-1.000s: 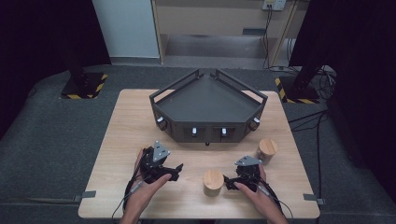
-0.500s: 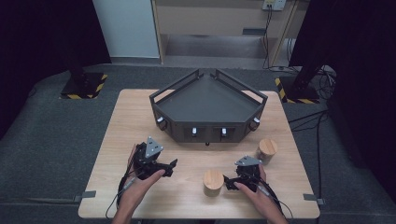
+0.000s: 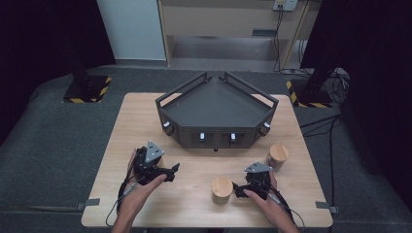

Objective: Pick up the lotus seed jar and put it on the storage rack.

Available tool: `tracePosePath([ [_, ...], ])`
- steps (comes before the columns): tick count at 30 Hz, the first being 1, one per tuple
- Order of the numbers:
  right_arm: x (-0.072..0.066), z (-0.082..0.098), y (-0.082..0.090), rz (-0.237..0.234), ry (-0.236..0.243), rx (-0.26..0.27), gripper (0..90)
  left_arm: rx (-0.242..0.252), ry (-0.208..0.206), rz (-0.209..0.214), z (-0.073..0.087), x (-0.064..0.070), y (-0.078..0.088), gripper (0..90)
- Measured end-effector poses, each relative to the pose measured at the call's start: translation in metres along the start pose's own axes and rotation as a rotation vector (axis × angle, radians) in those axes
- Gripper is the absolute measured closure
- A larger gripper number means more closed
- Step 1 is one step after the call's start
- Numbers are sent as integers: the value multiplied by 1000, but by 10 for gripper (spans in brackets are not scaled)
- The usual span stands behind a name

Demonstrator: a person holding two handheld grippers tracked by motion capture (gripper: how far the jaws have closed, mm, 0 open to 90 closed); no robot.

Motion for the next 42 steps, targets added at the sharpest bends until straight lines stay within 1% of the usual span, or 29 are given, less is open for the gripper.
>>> tracePosePath([
  [3, 0, 0, 0, 0, 0, -1, 7, 5, -2, -5, 1, -4, 1, 24],
  [7, 0, 0, 0, 1, 0, -1, 7, 12, 6, -12, 5, -12, 1, 24],
  [10, 0, 0, 0, 1, 0, -1, 7, 21, 12, -13, 7, -15, 1, 24],
  [11, 0, 0, 0, 1, -1, -1, 7, 19, 8, -14, 8, -17, 0, 23],
  [16, 0, 0, 0, 2, -1, 0, 7, 23, 11, -15, 13, -22, 0, 21],
  [18, 0, 0, 0, 2, -1, 0, 7, 31, 18, -18, 15, -24, -1, 20],
  [19, 0, 0, 0, 2, -1, 0, 7, 30, 11, -21, 17, -26, -1, 20],
  [22, 0, 1, 1, 2, 0, 0, 7, 34, 15, -22, 20, -29, -2, 20],
  [27, 0, 1, 1, 2, -1, 0, 7, 28, 18, -30, 24, -32, -4, 21],
  [30, -1, 1, 1, 3, -1, 1, 7, 28, 29, -34, 28, -34, -6, 21],
  [41, -1, 1, 1, 3, -2, 1, 7, -9, 39, -36, 41, -40, -12, 21],
  [42, -1, 1, 1, 3, -2, 1, 7, -9, 44, -35, 43, -40, -13, 21],
])
Point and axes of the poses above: each handheld gripper's, and its own axes: y roughly backward along the jaws, z roughly out of its underside, x roughly to its right, the point moved 8 cm from there along -y, roughly forward along the jaws, and after that the axes turned 2 degrees about z, right-handed, at the moved point
